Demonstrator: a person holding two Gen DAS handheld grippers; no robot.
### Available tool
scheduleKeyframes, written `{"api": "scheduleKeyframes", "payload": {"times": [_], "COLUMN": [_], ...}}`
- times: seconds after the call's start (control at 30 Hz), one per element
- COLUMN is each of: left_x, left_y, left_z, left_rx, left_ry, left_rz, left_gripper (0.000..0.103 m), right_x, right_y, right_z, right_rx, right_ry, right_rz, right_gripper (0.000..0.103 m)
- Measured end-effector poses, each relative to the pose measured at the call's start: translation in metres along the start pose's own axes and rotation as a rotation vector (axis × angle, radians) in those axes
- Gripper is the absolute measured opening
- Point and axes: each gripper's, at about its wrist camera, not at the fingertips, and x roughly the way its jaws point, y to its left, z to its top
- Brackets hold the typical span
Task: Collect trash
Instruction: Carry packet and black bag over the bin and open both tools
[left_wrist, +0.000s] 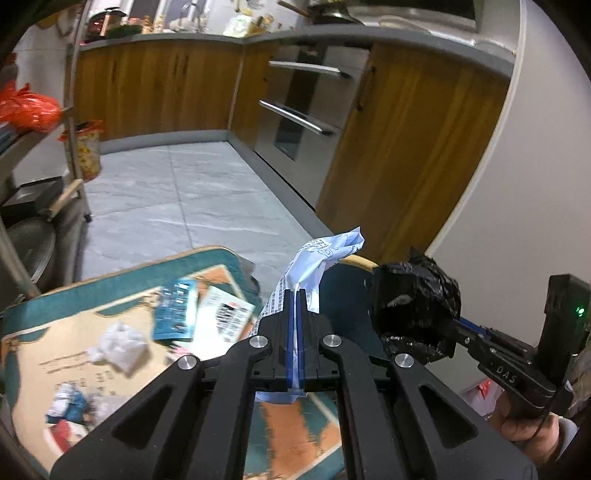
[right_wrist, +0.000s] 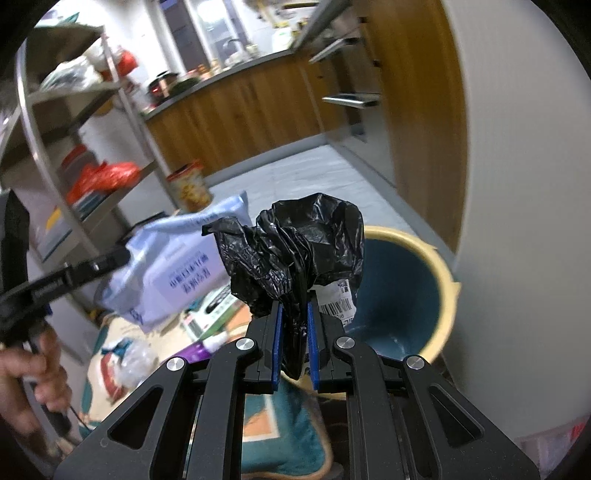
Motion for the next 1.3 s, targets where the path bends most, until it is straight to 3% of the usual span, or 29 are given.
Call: {"api": "scheduleKeyframes", "payload": {"times": [0.33,0.53,0.93,1.2,1.3], "left_x": [0.066,0.106,0.131,0.137,0.131], "left_y": [-0.045,-0.054,-0.071,-0.079,-0.078], "left_z": [-0.005,-0.013,-0.011,-0.011,-0.009], "left_rx": [-0.046,-0.075,-0.048,-0.049,-0.06], "left_ry": [0.09,0.146,0.208,0.233,0.224], "left_rz": [-0.069,-0.095,-0.116,-0.121,-0.128], "left_gripper": [0.001,0.001,0.002,0.02,0.034], "right_x": [0.004,0.019,0.044,0.049,0.055], "right_y": [-0.024,-0.026,-0.031,-0.034,-0.035], "right_z": [-0.001,-0.003,-0.006,-0.01,-0.011], "right_rx": [0.084,0.111,0.15,0.164,0.165], "right_ry": [0.006,0.042,0.099,0.128,0.145], "right_rz": [-0.058,-0.075,-0.072,-0.077,-0.077], "right_gripper": [0.013,0.013,0.013,0.013,0.013]}}
